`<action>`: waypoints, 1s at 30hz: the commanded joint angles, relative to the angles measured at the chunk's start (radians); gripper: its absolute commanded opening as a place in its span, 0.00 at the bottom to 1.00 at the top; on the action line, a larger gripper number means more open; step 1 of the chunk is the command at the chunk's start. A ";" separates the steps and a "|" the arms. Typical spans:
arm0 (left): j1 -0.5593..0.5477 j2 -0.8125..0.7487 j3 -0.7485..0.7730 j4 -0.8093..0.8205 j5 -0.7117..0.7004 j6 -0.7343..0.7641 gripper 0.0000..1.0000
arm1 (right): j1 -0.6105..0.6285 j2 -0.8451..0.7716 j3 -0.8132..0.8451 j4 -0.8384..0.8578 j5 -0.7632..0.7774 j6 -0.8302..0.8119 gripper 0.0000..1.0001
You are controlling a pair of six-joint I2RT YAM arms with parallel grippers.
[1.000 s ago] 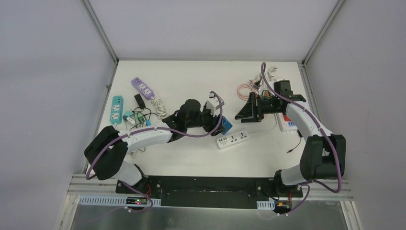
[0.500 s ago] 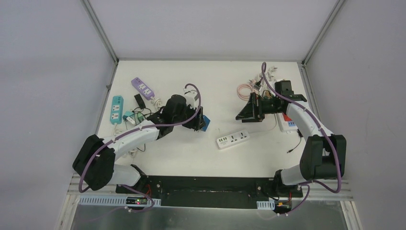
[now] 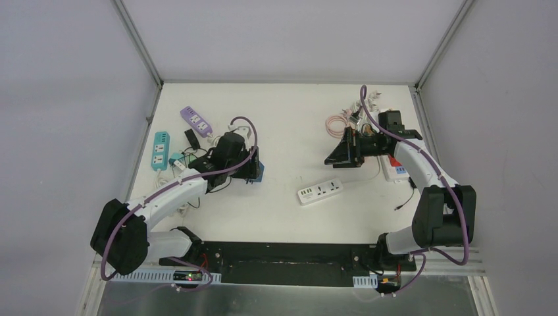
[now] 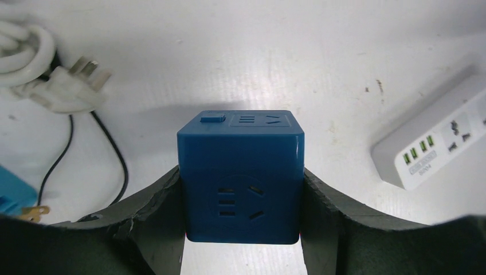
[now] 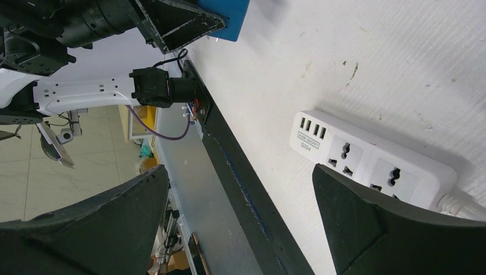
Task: Pull the plug off the socket
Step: Place the plug at the center of the board.
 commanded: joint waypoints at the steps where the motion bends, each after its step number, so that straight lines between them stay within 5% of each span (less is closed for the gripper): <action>1: 0.024 -0.037 -0.009 -0.058 -0.093 -0.044 0.00 | -0.006 -0.043 0.034 0.006 -0.002 -0.025 1.00; 16: 0.098 0.000 0.037 -0.118 -0.181 -0.056 0.00 | -0.009 -0.044 0.031 0.008 0.005 -0.021 1.00; 30: 0.292 0.479 0.677 -0.265 -0.222 -0.023 0.00 | -0.019 -0.076 0.031 0.006 0.020 -0.029 1.00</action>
